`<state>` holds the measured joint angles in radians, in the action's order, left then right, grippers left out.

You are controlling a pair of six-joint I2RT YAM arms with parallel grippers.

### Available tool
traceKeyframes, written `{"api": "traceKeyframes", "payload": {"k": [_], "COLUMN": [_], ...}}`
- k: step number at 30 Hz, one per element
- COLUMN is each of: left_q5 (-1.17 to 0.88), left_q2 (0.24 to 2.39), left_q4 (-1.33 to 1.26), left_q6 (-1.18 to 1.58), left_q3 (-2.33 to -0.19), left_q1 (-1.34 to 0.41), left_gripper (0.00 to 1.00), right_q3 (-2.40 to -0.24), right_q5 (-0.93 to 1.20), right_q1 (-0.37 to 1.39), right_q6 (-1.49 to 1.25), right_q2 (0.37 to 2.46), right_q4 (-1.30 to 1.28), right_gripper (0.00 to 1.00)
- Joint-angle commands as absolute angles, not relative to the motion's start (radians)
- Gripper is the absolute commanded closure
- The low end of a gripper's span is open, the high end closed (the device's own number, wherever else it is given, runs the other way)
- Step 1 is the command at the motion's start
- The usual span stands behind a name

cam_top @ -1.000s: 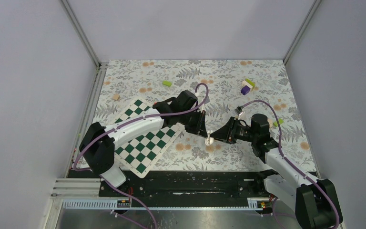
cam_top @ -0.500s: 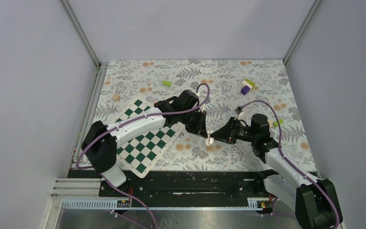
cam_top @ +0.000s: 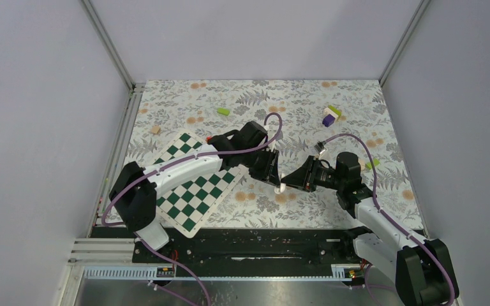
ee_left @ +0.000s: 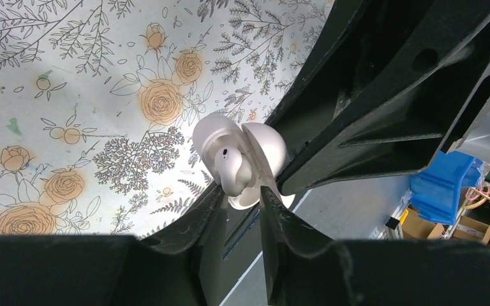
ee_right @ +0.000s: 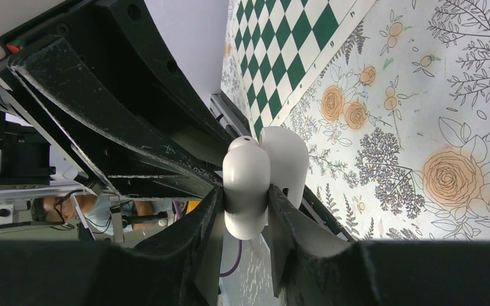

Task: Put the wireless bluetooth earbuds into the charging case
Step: Insert the left earbud into the left side groove of the charging case, then pick up the right earbud from the center of the board.

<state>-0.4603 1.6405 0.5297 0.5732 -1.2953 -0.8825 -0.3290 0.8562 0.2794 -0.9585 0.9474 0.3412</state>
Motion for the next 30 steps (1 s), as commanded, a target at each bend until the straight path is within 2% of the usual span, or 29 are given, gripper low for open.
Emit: {"api": "traceKeyframes", "payload": {"k": [1, 12, 30], "left_q5": [-0.458, -0.416, -0.403], "left_q2": [1.619, 1.591, 1.555], "left_q4": [0.509, 0.516, 0.515], "left_q6": [0.574, 0.571, 0.566], "left_q3": [-1.332, -1.332, -1.329], "left_q1": [-0.887, -0.888, -0.887], "left_gripper": [0.74, 0.7, 0.7], "right_q3": [-0.336, -0.336, -0.34], "right_q5": [0.874, 0.874, 0.873], "right_q1": [0.289, 0.288, 0.288], "right_q6": [-0.964, -0.966, -0.971], "right_q2": [0.945, 0.942, 0.948], "right_q4": [0.396, 0.396, 0.403], "right_gripper": [1.0, 1.0, 1.0]}}
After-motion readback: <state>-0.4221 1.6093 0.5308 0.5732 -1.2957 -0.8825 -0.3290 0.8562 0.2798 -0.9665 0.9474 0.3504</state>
